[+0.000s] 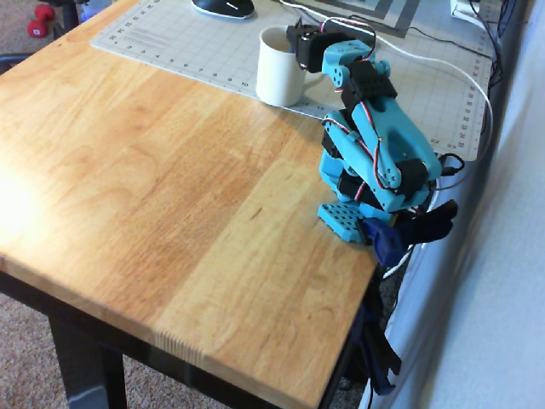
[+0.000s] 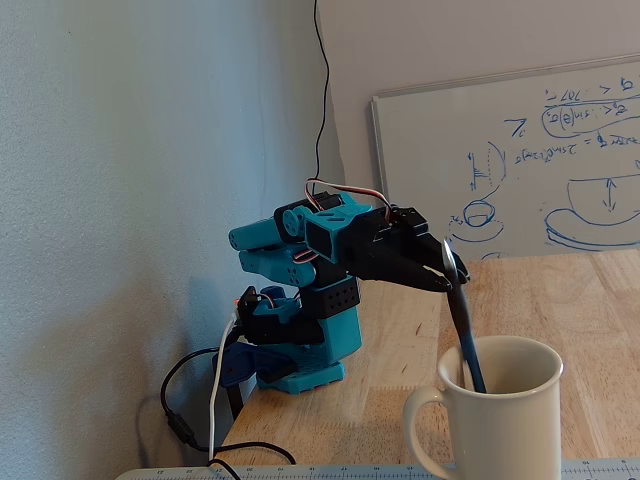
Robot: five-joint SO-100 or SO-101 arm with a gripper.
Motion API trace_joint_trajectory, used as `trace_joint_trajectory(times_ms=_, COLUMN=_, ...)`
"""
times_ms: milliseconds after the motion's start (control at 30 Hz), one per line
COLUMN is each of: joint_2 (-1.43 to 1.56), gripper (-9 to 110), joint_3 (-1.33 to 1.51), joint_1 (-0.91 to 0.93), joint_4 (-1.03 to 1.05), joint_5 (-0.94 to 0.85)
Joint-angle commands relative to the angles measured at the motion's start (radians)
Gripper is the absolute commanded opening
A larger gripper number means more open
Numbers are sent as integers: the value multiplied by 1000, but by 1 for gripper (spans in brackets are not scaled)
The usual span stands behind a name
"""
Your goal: Grasp a pen and put it in a mug.
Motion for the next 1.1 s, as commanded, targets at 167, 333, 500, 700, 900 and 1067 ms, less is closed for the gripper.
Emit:
trace_joint_trajectory(times_ms=167, joint_2=6, gripper=26, joint_3=-29, joint_1=-98, joint_4=-20, joint_5=28)
trace_joint_trajectory(times_ms=333, joint_2=2, gripper=27, joint_3=-29, joint_1=-173, joint_4=-20, joint_5=241)
trace_joint_trajectory(times_ms=500, joint_2=2, gripper=27, joint_3=-25, joint_1=-282, joint_4=-14, joint_5=566)
trace_joint_trajectory(times_ms=700, joint_2=0, gripper=27, joint_3=-11, joint_1=-462, joint_4=-5, joint_5=977)
trace_joint_trajectory(times_ms=900, joint_2=0, gripper=27, joint_3=-12, joint_1=-604, joint_4=112, joint_5=1250)
trace_joint_trajectory(times_ms=1067, joint_2=18, gripper=27, joint_3=-14, joint_1=-657, joint_4=318, joint_5=1342)
